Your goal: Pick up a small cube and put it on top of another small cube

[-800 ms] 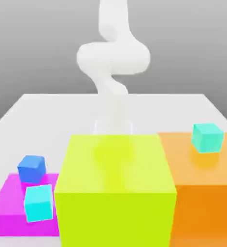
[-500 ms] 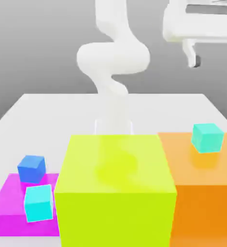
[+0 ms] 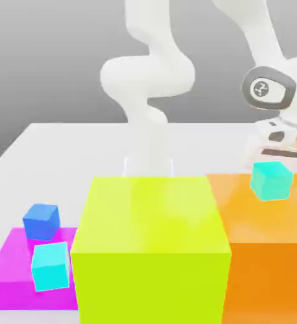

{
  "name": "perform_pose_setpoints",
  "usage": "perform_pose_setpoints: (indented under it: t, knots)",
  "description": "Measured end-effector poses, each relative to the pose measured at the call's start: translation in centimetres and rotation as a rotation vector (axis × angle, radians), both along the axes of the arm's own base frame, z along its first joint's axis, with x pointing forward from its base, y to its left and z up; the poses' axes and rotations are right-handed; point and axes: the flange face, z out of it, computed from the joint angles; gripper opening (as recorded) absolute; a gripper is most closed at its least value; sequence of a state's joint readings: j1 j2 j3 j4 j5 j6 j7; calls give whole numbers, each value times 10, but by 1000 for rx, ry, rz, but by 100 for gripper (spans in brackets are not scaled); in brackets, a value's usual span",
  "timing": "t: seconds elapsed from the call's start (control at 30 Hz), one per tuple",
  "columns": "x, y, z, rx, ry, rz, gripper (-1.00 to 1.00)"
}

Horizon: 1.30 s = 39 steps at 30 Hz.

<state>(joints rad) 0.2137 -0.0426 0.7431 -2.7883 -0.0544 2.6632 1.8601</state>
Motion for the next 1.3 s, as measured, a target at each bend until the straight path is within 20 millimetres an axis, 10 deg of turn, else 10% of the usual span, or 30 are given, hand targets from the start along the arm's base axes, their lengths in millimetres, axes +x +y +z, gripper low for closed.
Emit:
perform_pose_setpoints:
  t: [0.23,0.63,0.67,0.9,1.3]
  knots:
    - [-1,-26,-27,105,-23,-290,0]
    - [-1,-26,-83,111,-24,-298,0]
    - [-1,-27,-87,108,-24,-296,-100]
    - [-1,-27,-87,110,-25,-296,-100]
    - [0,-24,-32,116,-27,-297,-100]
